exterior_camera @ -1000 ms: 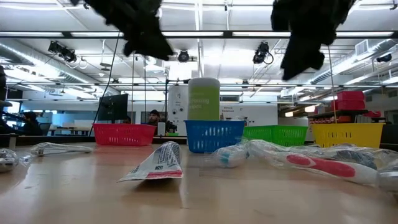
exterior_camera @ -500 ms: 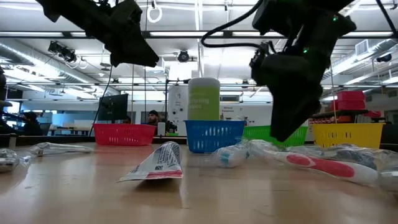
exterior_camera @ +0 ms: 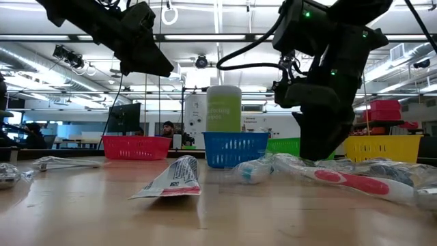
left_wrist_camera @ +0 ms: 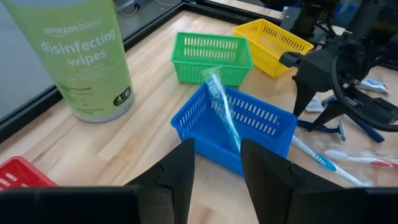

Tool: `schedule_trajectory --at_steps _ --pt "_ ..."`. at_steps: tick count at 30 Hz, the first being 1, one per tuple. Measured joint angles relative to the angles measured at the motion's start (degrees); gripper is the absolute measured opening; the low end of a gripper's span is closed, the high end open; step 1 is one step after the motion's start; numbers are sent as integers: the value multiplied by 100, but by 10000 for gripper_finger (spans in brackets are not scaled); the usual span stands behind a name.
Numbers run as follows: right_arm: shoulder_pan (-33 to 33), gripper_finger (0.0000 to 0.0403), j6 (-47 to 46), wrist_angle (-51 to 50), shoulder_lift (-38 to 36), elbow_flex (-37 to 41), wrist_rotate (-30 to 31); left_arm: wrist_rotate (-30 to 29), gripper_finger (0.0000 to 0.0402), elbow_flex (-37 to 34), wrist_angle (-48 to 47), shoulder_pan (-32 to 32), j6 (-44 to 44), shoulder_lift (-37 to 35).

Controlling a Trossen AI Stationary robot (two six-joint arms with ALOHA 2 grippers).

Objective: Pick & Place Travel size toiletries
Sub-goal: Put the blue razor into the green bin

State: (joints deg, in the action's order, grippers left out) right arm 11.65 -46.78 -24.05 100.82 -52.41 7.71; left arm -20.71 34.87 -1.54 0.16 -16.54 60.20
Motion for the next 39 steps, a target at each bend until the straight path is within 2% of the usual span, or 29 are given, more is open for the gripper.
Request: schedule_trajectory --at_steps 7,16,21,26,29,31,35,39 --pt "8 126 528 -70 -13 3 -20 2 139 2 0 0 199 0" --pt "-3 86 566 -98 -155 32 -39 131 139 2 4 3 656 0" --pt "5 65 568 -145 -647 34 -123 129 139 4 4 2 876 0" --pt "1 47 748 -200 -1330 34 148 101 139 4 2 4 847 0" --pt "-15 42 965 -304 -1790 34 617 100 139 4 -2 4 845 0" --pt "-53 42 1254 -292 -2060 30 712 98 139 4 -10 4 801 0" --pt "-34 47 1604 -218 -2115 19 102 167 139 4 -33 2 645 0" --pt "102 73 1622 -349 -1607 19 -85 275 139 4 -47 4 628 0"
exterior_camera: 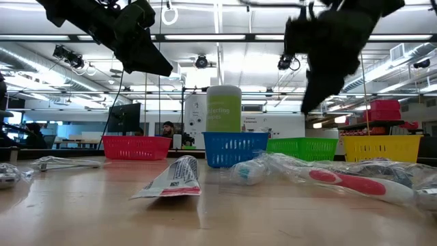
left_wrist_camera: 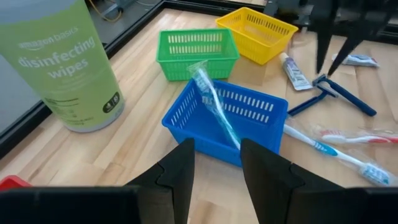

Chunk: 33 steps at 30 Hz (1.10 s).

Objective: Pick & Place Travel size toiletries
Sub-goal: Put the blue razor into the green bin

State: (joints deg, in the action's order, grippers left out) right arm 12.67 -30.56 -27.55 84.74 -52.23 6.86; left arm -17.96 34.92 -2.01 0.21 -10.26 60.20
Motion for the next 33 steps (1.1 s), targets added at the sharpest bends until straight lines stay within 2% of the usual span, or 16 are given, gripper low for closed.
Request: schedule_trajectory --at_steps 9,14,17,25,33 --pt "106 158 -46 137 1367 2 -134 11 139 0 -5 0 -2 0" --pt "119 177 -37 201 1629 -26 -38 11 139 0 -28 0 -2 0" --pt "136 162 72 194 1644 -25 51 11 139 0 -28 0 -2 0" --pt "83 72 -62 161 1655 -11 74 11 139 0 -28 0 13 0" --pt "45 37 -30 181 1529 4 12 17 139 0 -28 0 17 0"
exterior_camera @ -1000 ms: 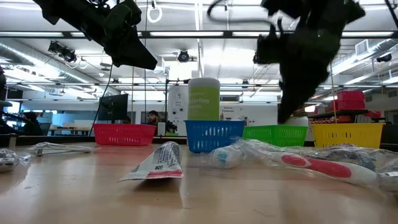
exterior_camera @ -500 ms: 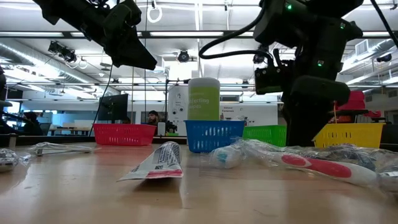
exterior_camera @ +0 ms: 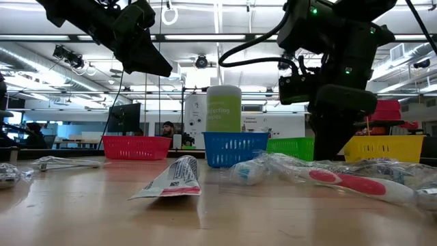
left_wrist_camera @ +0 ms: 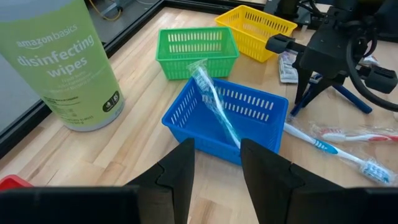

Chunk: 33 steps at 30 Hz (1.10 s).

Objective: Pick & Place Travel size toiletries
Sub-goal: Put the blue razor into the green bin

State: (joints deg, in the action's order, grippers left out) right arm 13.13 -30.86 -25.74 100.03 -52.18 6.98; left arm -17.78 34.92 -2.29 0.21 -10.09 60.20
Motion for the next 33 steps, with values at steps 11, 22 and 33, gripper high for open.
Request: schedule_trajectory --at_steps 11,22,33 --pt "-196 33 -15 -28 -1594 10 234 2 139 0 -6 0 0 0" --pt "-1402 33 330 -206 -2483 7 2290 -4 139 0 2 -2 0 0" --pt "-2840 33 683 -483 -1566 4 1753 -11 139 0 2 -2 -11 0"
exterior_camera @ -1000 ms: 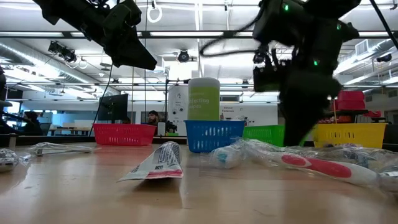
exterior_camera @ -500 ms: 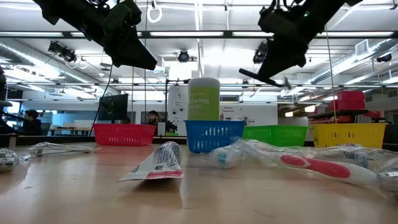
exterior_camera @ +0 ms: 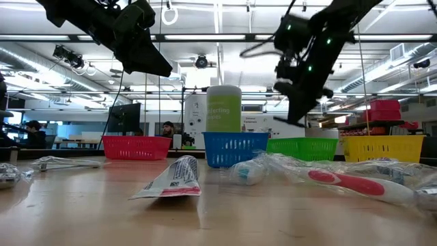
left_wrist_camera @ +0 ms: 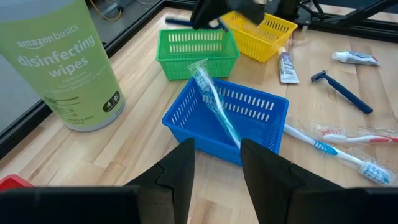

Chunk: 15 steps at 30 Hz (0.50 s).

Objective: Pick & Place Travel size toiletries
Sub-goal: Put the blue razor into the green bin

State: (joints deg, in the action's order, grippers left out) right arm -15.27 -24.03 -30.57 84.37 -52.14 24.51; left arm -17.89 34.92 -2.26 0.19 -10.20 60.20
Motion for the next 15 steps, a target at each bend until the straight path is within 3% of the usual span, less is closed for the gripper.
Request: schedule_trajectory --at_steps 8,15 --pt "-389 38 387 271 794 0 -250 -4 139 0 0 0 -7 0" --pt "-538 57 420 293 906 -2 -828 -2 139 0 0 0 -8 0"
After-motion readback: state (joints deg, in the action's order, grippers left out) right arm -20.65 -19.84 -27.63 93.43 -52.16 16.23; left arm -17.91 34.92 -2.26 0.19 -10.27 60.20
